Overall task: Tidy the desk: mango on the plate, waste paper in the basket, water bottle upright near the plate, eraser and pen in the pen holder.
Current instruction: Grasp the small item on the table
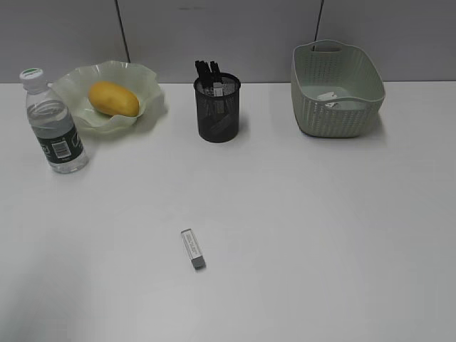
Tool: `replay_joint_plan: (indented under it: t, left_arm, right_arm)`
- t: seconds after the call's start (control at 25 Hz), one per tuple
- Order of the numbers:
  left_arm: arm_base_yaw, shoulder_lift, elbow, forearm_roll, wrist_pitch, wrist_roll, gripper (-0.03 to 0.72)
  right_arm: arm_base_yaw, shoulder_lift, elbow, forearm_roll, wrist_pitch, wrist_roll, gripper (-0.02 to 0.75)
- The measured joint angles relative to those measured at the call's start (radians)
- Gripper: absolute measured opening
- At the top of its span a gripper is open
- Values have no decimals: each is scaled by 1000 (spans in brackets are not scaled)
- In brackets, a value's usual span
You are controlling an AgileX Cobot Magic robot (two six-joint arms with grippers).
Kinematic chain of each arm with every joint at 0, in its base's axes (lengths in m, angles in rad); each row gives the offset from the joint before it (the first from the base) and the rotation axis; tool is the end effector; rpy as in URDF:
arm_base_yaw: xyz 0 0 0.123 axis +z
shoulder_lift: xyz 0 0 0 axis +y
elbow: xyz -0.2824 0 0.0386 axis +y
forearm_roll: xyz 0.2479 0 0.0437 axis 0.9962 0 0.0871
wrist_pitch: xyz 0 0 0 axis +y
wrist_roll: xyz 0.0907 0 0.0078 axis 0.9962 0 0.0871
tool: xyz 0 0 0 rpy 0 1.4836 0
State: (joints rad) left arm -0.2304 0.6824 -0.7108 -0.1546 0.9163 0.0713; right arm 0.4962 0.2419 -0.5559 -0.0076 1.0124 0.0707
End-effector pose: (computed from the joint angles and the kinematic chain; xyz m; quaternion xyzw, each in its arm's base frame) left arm 0.1094 -0.0371 0.3172 0.1185 0.9166 -0.1040 0.3674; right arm 0.0283 0.0146 0.2939 -0.1876 0.8670 0.1255 0.4442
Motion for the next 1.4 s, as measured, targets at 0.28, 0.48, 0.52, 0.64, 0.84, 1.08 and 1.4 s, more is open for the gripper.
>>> replay_joint_plan:
  t: [0.28,0.48,0.52,0.64,0.84,1.08,1.4]
  left_arm:
    - [-8,370,-138,-230,-6,0,361]
    - [-105,598,-197,-302,-24,-4,361]
    - [-136,641,-203,-305,-36,-16,361]
    - [-221,746,-211,-311,-103,-85,361]
    - [-324,880,-211,-302,-221,-266,361]
    - [-391,1026,-294,-289,-257,-341,361]
    - [-465,1201,-503,15,-100,-678,361]
  right_arm:
    - [0,0,0,-3,0,0,424]
    - [0,0,0,-4,-1,0,424]
    - [0,0,0,-4,-2,0,424]
    - [0,0,0,-4,-2,0,424]
    - [0,0,0,-4,-2,0,424]
    - [0,0,0,-4,-3,0,423]
    - [0,0,0,-4,-3,0,423]
